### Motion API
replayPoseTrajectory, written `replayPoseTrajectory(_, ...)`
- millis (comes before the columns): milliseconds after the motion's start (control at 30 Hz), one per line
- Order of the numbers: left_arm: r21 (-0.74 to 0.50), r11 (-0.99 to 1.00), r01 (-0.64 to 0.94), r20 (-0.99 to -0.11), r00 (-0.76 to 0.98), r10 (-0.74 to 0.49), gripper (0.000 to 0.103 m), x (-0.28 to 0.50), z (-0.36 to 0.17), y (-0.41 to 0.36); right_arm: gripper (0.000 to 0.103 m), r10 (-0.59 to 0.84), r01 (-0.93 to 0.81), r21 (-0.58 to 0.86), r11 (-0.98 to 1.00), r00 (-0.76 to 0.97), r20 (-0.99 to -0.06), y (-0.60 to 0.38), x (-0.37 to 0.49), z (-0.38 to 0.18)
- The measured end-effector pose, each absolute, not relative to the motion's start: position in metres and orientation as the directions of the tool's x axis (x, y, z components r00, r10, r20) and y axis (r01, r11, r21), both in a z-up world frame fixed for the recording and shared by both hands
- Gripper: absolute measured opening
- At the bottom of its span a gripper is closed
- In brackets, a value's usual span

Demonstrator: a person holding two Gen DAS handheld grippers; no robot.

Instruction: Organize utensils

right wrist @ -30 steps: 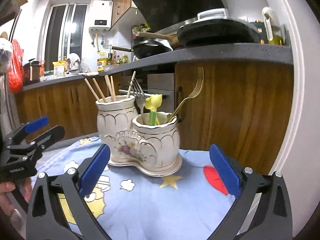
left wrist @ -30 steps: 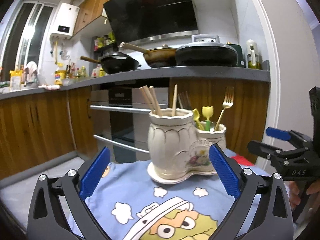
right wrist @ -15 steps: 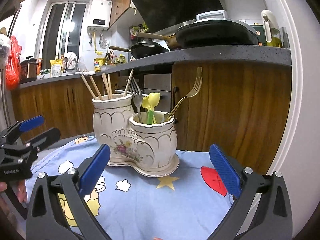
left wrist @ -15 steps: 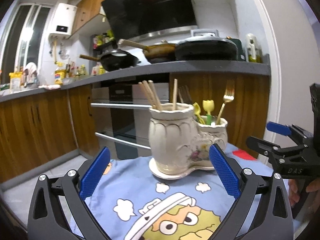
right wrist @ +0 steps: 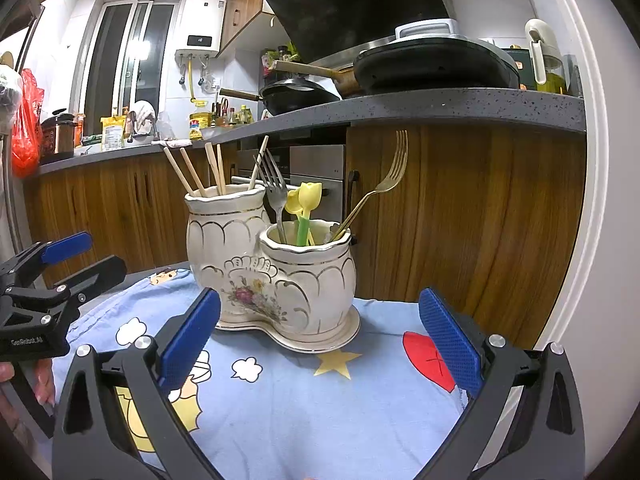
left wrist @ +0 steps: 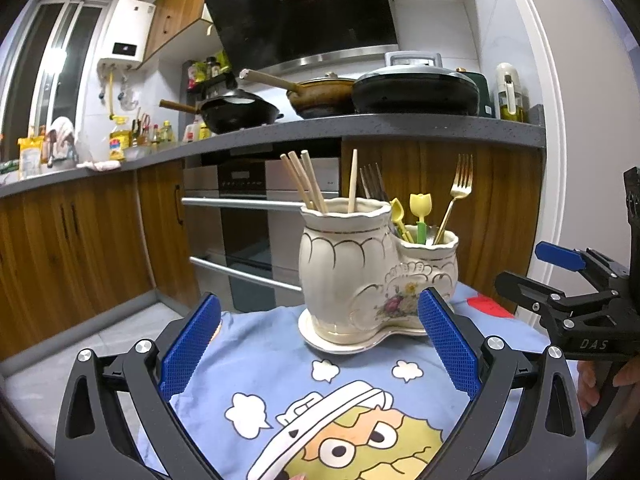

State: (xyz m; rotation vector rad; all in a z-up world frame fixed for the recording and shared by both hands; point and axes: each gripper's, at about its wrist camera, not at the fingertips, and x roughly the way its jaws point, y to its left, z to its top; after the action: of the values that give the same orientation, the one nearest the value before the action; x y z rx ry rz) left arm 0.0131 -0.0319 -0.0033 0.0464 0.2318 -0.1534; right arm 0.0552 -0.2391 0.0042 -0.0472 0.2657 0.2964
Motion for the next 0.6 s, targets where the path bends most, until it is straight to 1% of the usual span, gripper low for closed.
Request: replayPoseTrajectory(600,0.026,0.988,0.15,-0.24,0.961,-0.139,0.098,0.0148,-0.0047,-0.0312,0.098,0.274,-0.285,-0.005,0.958,0.924,-0.268,-0.2408,0.0531,0.0044)
